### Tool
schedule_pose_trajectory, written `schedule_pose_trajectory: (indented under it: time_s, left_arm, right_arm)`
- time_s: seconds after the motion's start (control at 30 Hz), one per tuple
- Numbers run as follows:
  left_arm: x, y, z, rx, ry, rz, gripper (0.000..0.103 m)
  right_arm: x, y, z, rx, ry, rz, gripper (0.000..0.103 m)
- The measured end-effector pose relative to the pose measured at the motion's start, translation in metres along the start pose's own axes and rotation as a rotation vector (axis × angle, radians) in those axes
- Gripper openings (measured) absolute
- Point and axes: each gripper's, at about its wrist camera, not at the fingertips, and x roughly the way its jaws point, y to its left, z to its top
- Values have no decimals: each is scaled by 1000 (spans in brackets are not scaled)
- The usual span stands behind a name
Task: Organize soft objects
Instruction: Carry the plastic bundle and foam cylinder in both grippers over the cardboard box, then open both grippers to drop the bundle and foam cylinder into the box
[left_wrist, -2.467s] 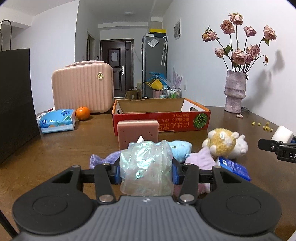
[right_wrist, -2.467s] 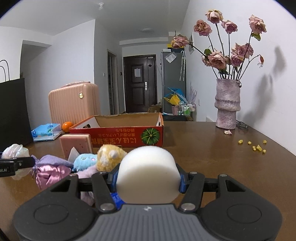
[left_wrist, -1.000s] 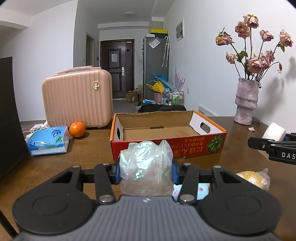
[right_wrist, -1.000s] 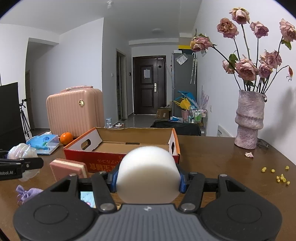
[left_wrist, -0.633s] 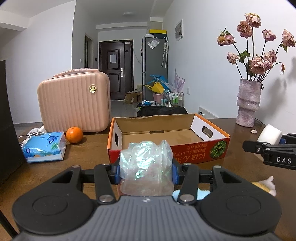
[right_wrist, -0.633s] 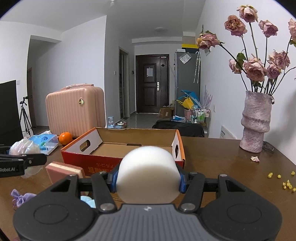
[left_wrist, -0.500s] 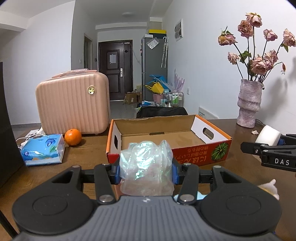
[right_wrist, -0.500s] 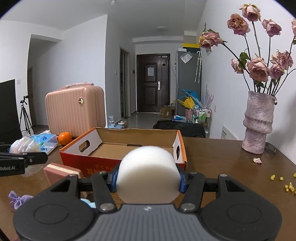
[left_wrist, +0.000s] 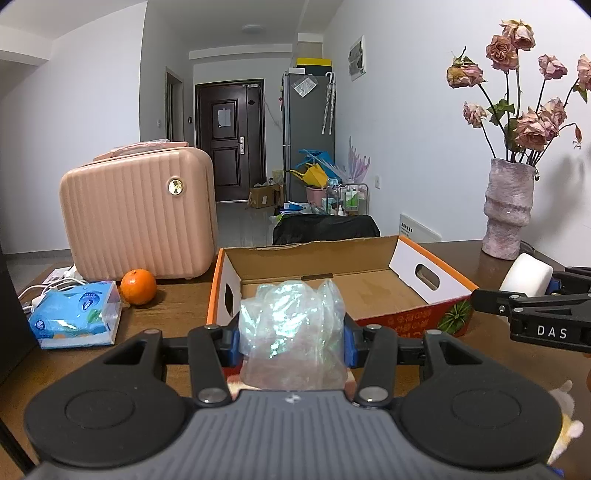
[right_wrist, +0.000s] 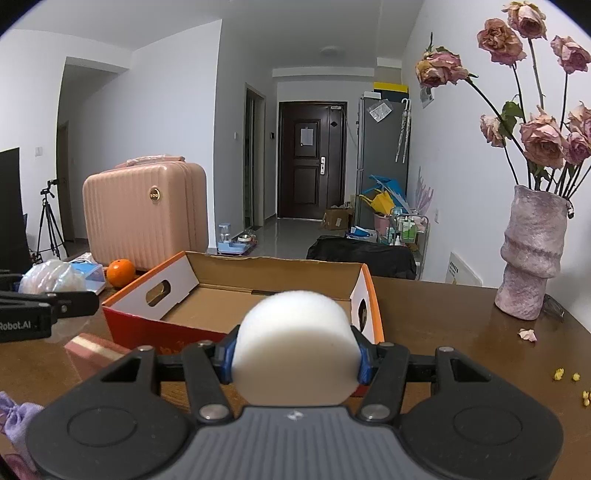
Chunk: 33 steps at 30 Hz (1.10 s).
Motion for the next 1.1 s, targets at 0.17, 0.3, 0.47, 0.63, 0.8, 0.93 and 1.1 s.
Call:
schedule_pose_trajectory:
  time_s: [0.17,0.3,0.47,0.63,0.8,0.93,1.1]
  left_arm:
    - [15,1,10,3,-3,-1,49]
    - [29,2,18,1,0,-4,49]
    - [39,2,24,-1,1,0,49]
    - [55,3,33,1,6,7,49]
    - [69,1,43,3,11,11,49]
    - [84,-1,49,6,25,18,49]
    - [101,-3,54,20,35,38,49]
  right_arm:
    - [14,0,8,-19,6,-1,56]
    - [25,1,15,-39,6,-3,56]
    - [36,2,25,-63,5,-7,56]
    - [50,1,35,-84,12,-15,57]
    - [67,1,46,-92,28,-17,57]
    - [83,2,52,-103,49,-17,57]
    - [104,4,58,-122,80,-20,57]
